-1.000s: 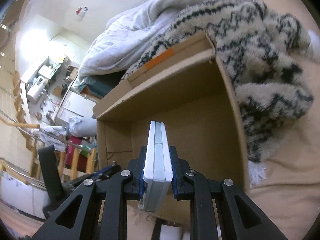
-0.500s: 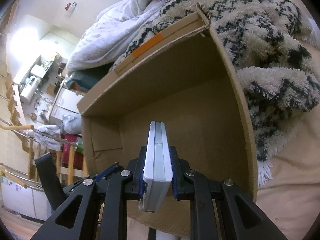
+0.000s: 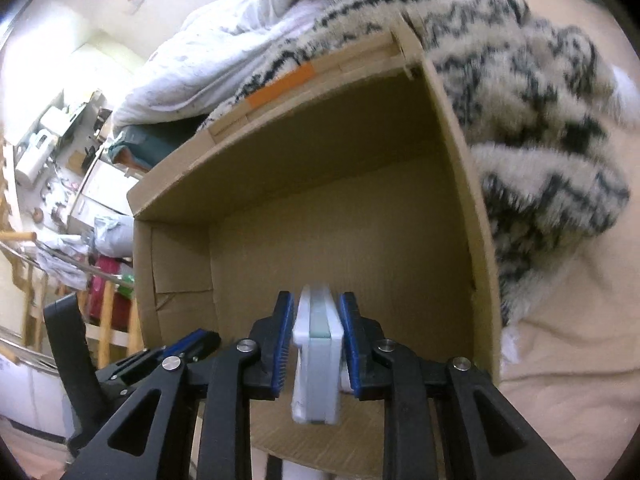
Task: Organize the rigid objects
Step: 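Lower battery and remote into the box and open both tools, then grasp the white charger plug with the right tool and lift it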
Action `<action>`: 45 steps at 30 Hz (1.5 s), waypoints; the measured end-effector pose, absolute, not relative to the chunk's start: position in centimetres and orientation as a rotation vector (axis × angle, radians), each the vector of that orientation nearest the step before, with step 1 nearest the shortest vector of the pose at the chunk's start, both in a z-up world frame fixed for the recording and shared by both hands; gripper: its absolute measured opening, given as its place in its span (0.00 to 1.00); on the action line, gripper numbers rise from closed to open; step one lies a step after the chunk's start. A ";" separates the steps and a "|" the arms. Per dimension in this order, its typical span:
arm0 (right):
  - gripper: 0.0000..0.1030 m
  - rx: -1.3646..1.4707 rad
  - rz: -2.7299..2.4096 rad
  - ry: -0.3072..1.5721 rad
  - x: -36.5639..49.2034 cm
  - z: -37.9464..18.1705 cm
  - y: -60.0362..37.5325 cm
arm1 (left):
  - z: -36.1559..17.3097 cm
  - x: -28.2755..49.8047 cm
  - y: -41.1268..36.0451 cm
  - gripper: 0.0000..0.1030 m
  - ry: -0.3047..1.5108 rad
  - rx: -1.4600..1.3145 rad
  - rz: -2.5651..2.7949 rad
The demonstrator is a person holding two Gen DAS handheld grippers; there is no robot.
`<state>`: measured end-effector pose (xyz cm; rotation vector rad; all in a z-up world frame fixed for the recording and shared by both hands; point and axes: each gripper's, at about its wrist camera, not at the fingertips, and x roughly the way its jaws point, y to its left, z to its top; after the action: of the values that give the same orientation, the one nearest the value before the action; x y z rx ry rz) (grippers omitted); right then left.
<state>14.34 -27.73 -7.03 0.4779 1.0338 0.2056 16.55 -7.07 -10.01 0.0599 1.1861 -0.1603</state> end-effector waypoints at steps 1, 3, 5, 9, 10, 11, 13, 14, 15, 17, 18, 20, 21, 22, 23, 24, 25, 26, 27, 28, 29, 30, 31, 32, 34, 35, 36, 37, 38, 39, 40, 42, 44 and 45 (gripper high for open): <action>0.47 0.461 0.202 1.014 14.2 -6.6 -27.6 | -9.8 16.5 -7.1 0.18 1.179 0.055 -0.166; 0.64 0.446 0.213 0.983 13.9 -5.8 -27.5 | -9.4 16.1 -7.2 0.30 1.163 0.058 -0.173; 0.76 0.405 0.198 0.953 13.6 -5.1 -27.2 | -8.9 15.8 -7.2 0.56 1.135 0.073 -0.161; 0.77 0.389 0.219 0.936 13.4 -4.5 -27.0 | -7.5 15.1 -6.9 0.63 1.075 0.075 -0.169; 0.82 0.388 0.214 0.937 13.4 -4.4 -27.0 | -7.3 15.0 -6.8 0.63 1.067 0.078 -0.166; 0.85 0.389 0.208 0.936 13.4 -4.4 -27.0 | -6.9 14.9 -6.7 0.63 1.053 0.078 -0.162; 0.91 0.396 0.203 0.933 13.1 -4.3 -27.2 | -6.5 14.8 -6.3 0.63 1.043 0.078 -0.150; 0.91 0.397 0.200 0.932 13.0 -4.3 -27.3 | -6.4 14.7 -6.2 0.63 1.040 0.076 -0.145; 0.91 0.394 0.195 0.933 12.8 -4.2 -27.3 | -6.1 14.7 -5.9 0.63 1.036 0.071 -0.138; 0.92 0.386 0.192 0.936 12.3 -3.9 -27.3 | -5.9 14.3 -5.4 0.63 1.035 0.046 -0.151; 0.92 0.387 0.196 0.933 11.8 -3.8 -27.4 | -5.7 14.0 -5.2 0.63 1.036 0.038 -0.156; 0.92 0.385 0.204 0.927 11.2 -3.4 -27.5 | -5.5 13.4 -5.1 0.63 1.031 0.037 -0.156; 0.92 0.378 0.204 0.923 10.8 -3.1 -27.5 | -5.4 13.0 -5.2 0.63 1.028 0.047 -0.153; 0.91 0.372 0.204 0.918 10.3 -2.9 -27.5 | -5.3 12.7 -5.3 0.63 1.025 0.058 -0.150; 0.92 0.368 0.204 0.912 10.0 -2.7 -27.5 | -5.3 12.3 -5.5 0.63 1.020 0.082 -0.139; 0.91 0.367 0.205 0.908 9.6 -2.5 -27.6 | -5.2 11.9 -5.6 0.63 1.015 0.098 -0.127; 0.92 0.371 0.205 0.905 9.1 -2.4 -27.7 | -5.1 11.6 -5.5 0.63 1.011 0.106 -0.119; 0.92 0.379 0.205 0.906 8.6 -2.4 -27.8 | -5.1 11.3 -5.4 0.63 1.009 0.112 -0.113; 0.92 0.389 0.204 0.910 8.2 -2.4 -27.9 | -5.0 11.0 -5.3 0.63 1.013 0.110 -0.113; 0.92 0.398 0.204 0.913 7.8 -2.5 -27.9 | -5.0 10.7 -5.1 0.63 1.018 0.104 -0.116; 0.92 0.403 0.203 0.915 7.4 -2.5 -27.9 | -5.1 10.5 -4.8 0.63 1.032 0.091 -0.119; 0.92 0.405 0.203 0.917 7.0 -2.5 -27.9 | -5.1 10.3 -4.6 0.63 1.041 0.082 -0.119; 0.92 0.403 0.203 0.918 6.6 -2.5 -27.9 | -5.1 10.1 -4.3 0.63 1.049 0.073 -0.118; 0.92 0.401 0.203 0.919 6.2 -2.5 -27.8 | -5.1 9.9 -4.0 0.63 1.057 0.064 -0.115; 0.92 0.397 0.206 0.924 5.5 -2.6 -27.6 | -5.1 9.4 -3.4 0.63 1.075 0.048 -0.104; 0.92 0.396 0.208 0.927 5.2 -2.6 -27.5 | -5.1 9.2 -3.1 0.63 1.082 0.041 -0.099; 0.92 0.397 0.211 0.932 4.8 -2.7 -27.4 | -5.1 8.9 -2.9 0.63 1.087 0.036 -0.090; 0.92 0.398 0.211 0.935 4.6 -2.7 -27.4 | -5.1 8.6 -2.7 0.63 1.091 0.034 -0.083; 0.91 0.398 0.209 0.937 4.3 -2.7 -27.4 | -5.1 8.2 -2.4 0.63 1.097 0.027 -0.078; 0.92 0.397 0.209 0.938 4.1 -2.7 -27.3 | -5.1 8.0 -2.3 0.63 1.100 0.019 -0.076; 0.92 0.394 0.213 0.940 3.8 -2.8 -27.1 | -5.1 7.8 -2.1 0.63 1.103 0.012 -0.073; 0.91 0.380 0.219 0.952 3.4 -2.9 -26.7 | -5.2 7.1 -1.9 0.63 1.111 0.014 -0.061; 0.92 0.369 0.229 0.970 3.1 -3.3 -26.2 | -5.4 6.7 -1.9 0.63 1.122 0.022 -0.050; 0.91 0.365 0.232 0.979 2.9 -3.5 -26.0 | -5.6 6.6 -1.9 0.63 1.127 0.019 -0.047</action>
<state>2.92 -25.95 -3.45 0.3649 0.9790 0.2323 6.58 -1.85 -5.56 0.0190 1.1270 -0.0468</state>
